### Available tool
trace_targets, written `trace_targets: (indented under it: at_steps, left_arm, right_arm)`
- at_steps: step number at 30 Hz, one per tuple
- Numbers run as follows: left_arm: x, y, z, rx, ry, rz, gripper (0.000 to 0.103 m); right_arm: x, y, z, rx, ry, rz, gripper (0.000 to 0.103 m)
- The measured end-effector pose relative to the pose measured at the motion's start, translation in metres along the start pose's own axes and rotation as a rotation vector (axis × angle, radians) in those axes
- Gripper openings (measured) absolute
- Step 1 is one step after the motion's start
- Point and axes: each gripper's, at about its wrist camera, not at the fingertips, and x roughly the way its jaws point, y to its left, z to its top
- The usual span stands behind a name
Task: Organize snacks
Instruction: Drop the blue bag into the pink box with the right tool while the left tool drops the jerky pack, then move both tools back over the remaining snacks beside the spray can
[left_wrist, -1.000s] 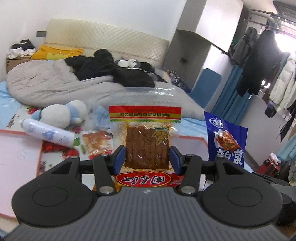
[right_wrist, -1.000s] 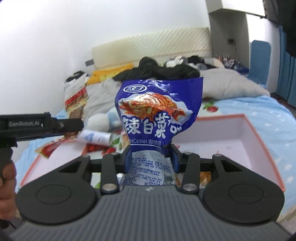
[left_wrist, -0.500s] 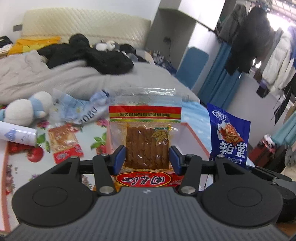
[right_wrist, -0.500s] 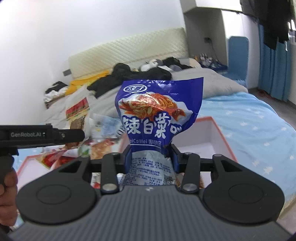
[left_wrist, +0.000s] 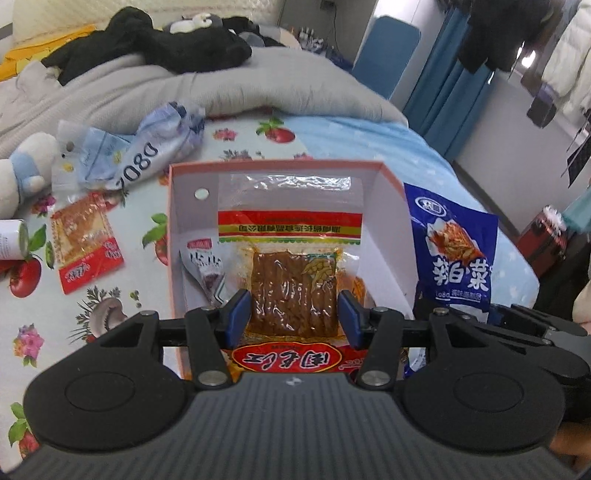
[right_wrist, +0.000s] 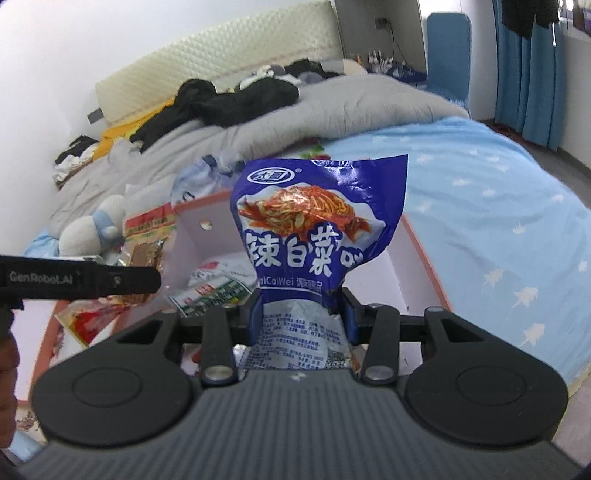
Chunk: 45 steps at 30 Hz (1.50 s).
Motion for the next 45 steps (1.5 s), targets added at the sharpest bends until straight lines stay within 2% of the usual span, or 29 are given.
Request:
trace_targets:
  at_steps: [6, 9, 10, 11, 13, 20, 27, 30, 35, 45]
  left_arm:
    - [0.012, 0.003, -0.002, 0.008, 0.028, 0.015, 0.059]
    - [0.009, 0.007, -0.003, 0.008, 0.026, 0.002, 0.060]
    - [0.007, 0.010, -0.004, 0.003, 0.029, -0.001, 0.061]
    - [0.004, 0.011, -0.004, 0.002, 0.024, 0.008, 0.063]
    - [-0.005, 0.012, -0.004, 0.014, 0.004, 0.025, 0.066]
    - [-0.057, 0.018, -0.008, 0.010, -0.081, 0.038, 0.066]
    - [-0.112, 0.022, -0.022, 0.022, -0.154, 0.038, 0.066]
    - [-0.137, 0.027, -0.030, 0.027, -0.186, 0.045, 0.066]
    - [-0.172, 0.049, -0.043, -0.029, -0.230, 0.036, 0.066]
    - [-0.222, 0.086, -0.082, -0.088, -0.302, 0.103, 0.066]
  right_arm:
    - [0.011, -0.005, -0.006, 0.020, 0.025, 0.011, 0.047]
    - [0.014, -0.010, -0.005, 0.046, 0.029, 0.003, 0.052]
    - [0.016, -0.011, -0.002, 0.056, 0.029, -0.003, 0.058]
    - [0.016, -0.013, -0.003, 0.065, 0.031, -0.013, 0.069]
    - [0.012, -0.013, -0.002, 0.075, 0.021, -0.020, 0.080]
    - [-0.023, -0.001, 0.003, 0.076, -0.039, -0.001, 0.079]
    - [-0.064, 0.028, 0.005, 0.061, -0.115, 0.032, 0.080]
    - [-0.071, 0.042, -0.002, 0.058, -0.115, 0.046, 0.080]
    - [-0.088, 0.065, -0.009, 0.045, -0.144, 0.081, 0.080]
    - [-0.107, 0.110, -0.027, -0.022, -0.173, 0.125, 0.080]
